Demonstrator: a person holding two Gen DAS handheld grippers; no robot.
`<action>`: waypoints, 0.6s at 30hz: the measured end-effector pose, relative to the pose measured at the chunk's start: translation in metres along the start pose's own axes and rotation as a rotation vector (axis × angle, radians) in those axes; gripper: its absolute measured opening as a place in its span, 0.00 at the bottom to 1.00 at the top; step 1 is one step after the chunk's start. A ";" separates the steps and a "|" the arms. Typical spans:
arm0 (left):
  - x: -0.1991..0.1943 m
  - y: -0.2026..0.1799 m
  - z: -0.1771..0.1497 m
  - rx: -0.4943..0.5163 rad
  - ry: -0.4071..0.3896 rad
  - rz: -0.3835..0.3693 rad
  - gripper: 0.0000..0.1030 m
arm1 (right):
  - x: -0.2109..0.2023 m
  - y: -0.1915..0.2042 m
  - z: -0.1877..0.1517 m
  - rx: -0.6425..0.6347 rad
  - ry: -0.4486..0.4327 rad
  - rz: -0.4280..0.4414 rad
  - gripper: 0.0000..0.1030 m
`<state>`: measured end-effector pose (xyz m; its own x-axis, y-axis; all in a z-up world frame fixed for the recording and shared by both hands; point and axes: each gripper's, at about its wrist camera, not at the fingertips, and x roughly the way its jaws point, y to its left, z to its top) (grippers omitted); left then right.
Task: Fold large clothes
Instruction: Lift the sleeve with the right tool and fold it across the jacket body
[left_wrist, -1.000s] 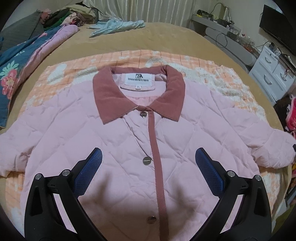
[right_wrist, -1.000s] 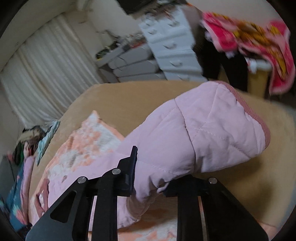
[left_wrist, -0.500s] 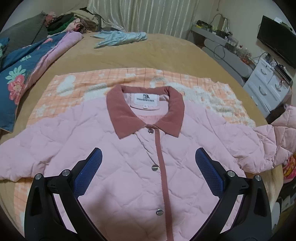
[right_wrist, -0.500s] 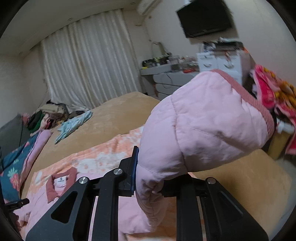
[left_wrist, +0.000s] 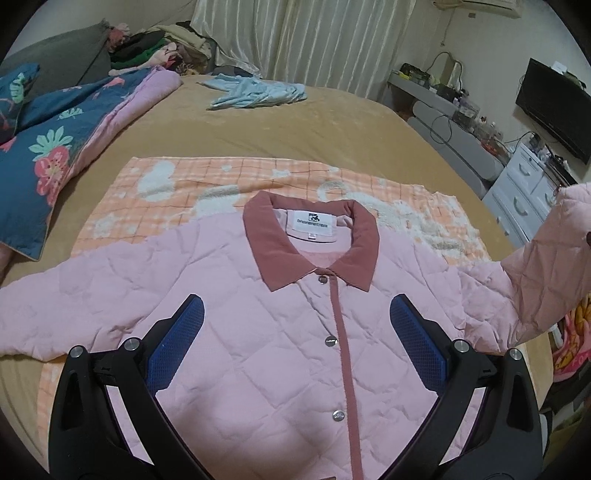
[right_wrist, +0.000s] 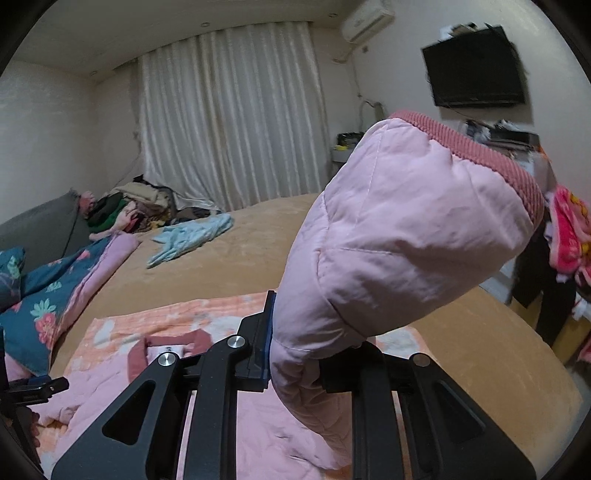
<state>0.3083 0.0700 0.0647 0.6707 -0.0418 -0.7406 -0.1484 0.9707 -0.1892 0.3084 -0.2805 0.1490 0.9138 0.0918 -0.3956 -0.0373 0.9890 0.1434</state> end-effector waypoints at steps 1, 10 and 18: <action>-0.001 0.003 0.000 0.000 0.000 0.006 0.92 | 0.000 0.007 0.001 -0.006 0.000 0.009 0.17; -0.012 0.026 -0.004 0.002 -0.029 0.072 0.92 | 0.006 0.071 -0.004 -0.111 0.009 0.068 0.17; -0.016 0.048 -0.006 -0.019 -0.039 0.099 0.92 | 0.013 0.118 -0.019 -0.171 0.034 0.140 0.17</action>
<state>0.2858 0.1162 0.0637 0.6799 0.0640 -0.7305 -0.2290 0.9649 -0.1287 0.3084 -0.1608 0.1436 0.8807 0.2309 -0.4136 -0.2337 0.9713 0.0447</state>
